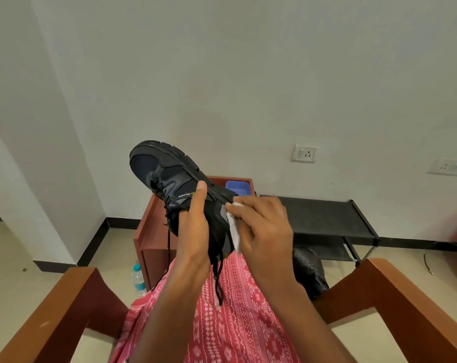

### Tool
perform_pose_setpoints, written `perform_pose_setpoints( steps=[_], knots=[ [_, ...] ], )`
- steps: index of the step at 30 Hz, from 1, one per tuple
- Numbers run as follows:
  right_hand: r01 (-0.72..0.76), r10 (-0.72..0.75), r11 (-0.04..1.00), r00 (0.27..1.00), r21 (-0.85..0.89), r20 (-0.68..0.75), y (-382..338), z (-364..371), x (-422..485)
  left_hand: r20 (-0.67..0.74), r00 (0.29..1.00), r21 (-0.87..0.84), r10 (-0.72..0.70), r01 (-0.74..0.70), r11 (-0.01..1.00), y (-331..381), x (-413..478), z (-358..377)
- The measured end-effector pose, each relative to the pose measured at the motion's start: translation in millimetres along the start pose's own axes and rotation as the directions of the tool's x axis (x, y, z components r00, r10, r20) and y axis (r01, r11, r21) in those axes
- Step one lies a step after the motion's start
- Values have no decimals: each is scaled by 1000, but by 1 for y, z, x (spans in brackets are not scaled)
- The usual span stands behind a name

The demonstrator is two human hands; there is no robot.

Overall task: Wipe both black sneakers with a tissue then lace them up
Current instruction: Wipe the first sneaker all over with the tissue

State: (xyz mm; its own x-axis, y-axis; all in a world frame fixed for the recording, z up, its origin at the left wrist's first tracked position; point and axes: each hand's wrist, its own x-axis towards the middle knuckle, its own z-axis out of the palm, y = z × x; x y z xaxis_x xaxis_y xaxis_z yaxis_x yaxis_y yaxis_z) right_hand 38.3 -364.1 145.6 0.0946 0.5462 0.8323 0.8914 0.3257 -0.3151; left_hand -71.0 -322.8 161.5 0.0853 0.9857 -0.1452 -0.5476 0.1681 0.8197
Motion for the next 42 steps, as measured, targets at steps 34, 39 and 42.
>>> perform_pose_setpoints(
  steps=[34, 39, 42],
  knots=[
    [-726, 596, 427, 674, 539, 436, 18, -37, 89, -113, 994, 22, -9, 11, 1000, -7, 19, -21],
    [-728, 574, 540, 686, 422, 447, 25, 10, 114, -29, 997, 67, -76, 77, 995, -20, 19, -15],
    [-782, 559, 590, 576, 202, 596, 33, 23, 104, -14, 997, 77, -71, 72, 994, -21, 18, -12]
  ],
)
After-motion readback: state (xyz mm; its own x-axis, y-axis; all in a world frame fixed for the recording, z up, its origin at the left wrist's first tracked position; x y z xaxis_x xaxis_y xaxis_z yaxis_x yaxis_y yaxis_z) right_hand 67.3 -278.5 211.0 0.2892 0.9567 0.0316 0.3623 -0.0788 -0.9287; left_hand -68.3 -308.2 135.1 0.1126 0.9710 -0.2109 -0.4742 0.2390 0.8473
